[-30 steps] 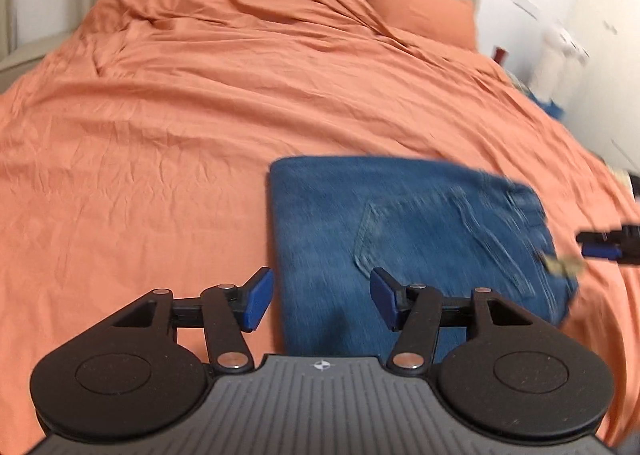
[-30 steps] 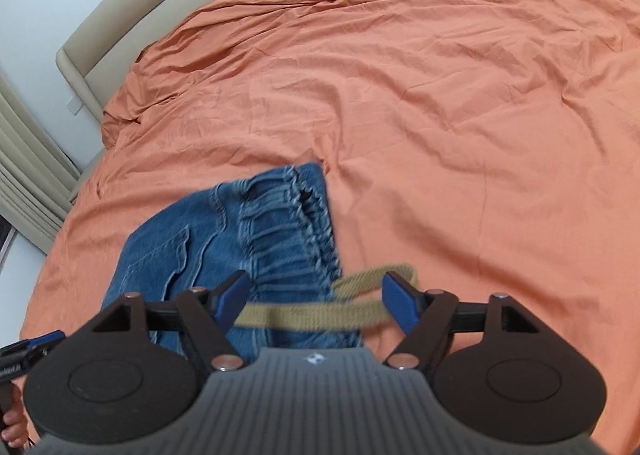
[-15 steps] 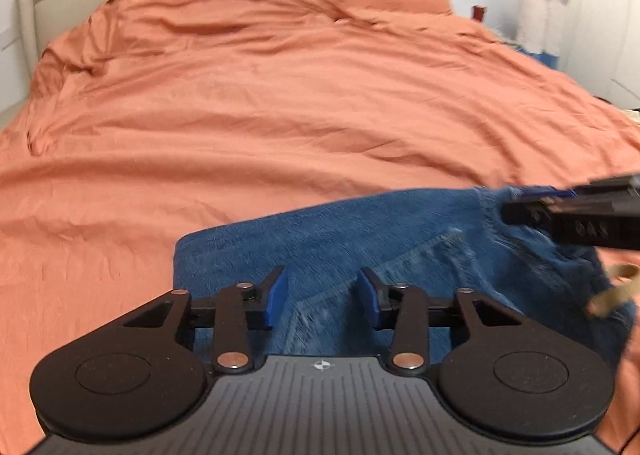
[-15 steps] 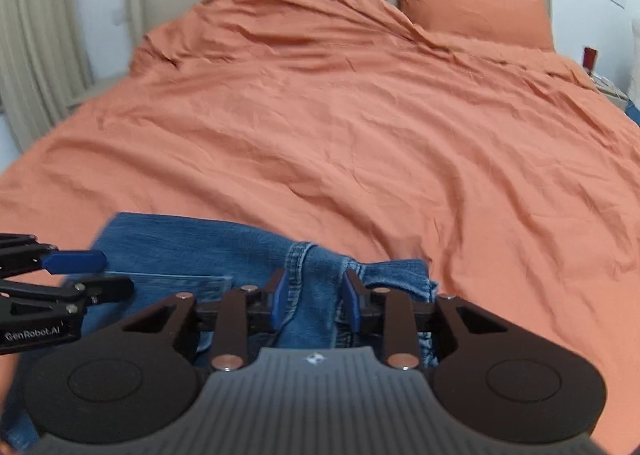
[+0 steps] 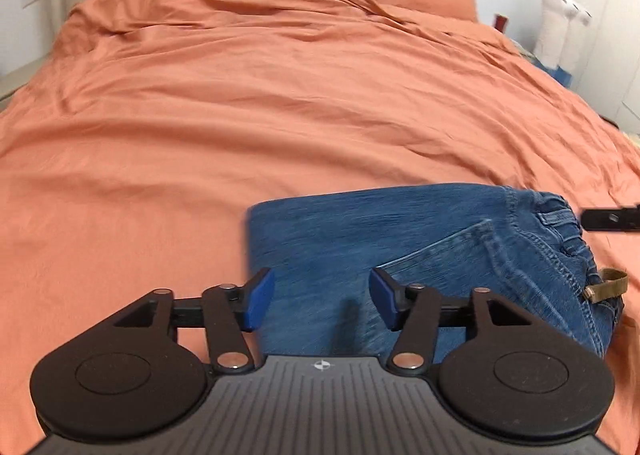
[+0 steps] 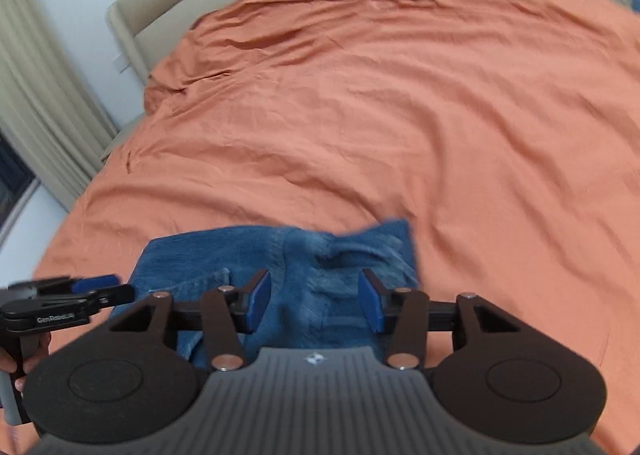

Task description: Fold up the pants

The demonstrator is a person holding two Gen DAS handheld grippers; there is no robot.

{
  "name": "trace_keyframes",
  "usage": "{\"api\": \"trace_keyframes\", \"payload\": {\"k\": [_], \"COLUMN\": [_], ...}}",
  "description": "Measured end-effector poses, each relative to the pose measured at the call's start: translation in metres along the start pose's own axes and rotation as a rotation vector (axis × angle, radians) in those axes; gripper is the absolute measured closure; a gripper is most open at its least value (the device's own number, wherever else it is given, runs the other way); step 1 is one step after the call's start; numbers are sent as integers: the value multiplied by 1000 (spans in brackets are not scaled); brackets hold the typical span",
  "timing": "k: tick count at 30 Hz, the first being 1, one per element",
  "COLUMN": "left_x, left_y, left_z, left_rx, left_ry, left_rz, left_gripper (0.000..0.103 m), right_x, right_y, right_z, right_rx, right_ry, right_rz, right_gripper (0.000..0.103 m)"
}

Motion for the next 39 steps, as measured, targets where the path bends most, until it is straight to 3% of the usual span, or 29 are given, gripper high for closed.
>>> {"api": "trace_keyframes", "payload": {"k": [3, 5, 9, 16, 19, 21, 23, 25, 26, 30, 33, 39], "left_x": [-24, -37, -58, -86, -94, -94, -93, -90, -86, -76, -72, -62], "left_y": [-8, -18, -41, -67, -68, -68, -68, -70, -69, -67, -61, -47], "left_z": [16, 18, 11, -12, -22, -27, -34, -39, -41, -37, -27, -2], "left_rx": [-6, -32, -59, -66, -61, -59, -60, -64, -71, -56, -36, 3], "left_ry": [15, -5, -137, -299, -351, -377, -397, -411, -421, -395, -365, -324], "left_rz": [76, 153, 351, 511, 561, 581, 600, 607, 607, 580, 526, 433], "left_gripper": [31, 31, 30, 34, 38, 45, 50, 61, 73, 89, 96, 97], "right_x": [24, 37, 53, 69, 71, 69, 67, 66, 65, 51, 38, -1], "right_y": [-11, -21, -35, -38, -38, -37, -38, -37, -36, -31, -24, -4], "right_z": [12, 7, -8, -33, -39, -45, -50, -53, -52, -41, -30, 8], "right_rx": [-30, -104, -177, -255, -256, -255, -263, -263, -262, -235, -221, -172], "right_ry": [-13, 21, 104, 206, 246, 268, 272, 274, 272, 224, 161, 71], "right_rz": [-48, -102, -231, -328, -343, -361, -369, -368, -359, -280, -254, -138], "right_gripper": [41, 41, 42, 35, 42, 50, 53, 56, 58, 71, 77, 85]}}
Point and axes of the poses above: each gripper's, at about its wrist camera, not at the fingertips, and z roughly against the way its jaws point, x to its right, y to its top, the point moved 4 cm from there along -z, roughly the way its jaws point, and after that the axes turned 5 degrees about -y, right-handed, at the moved point
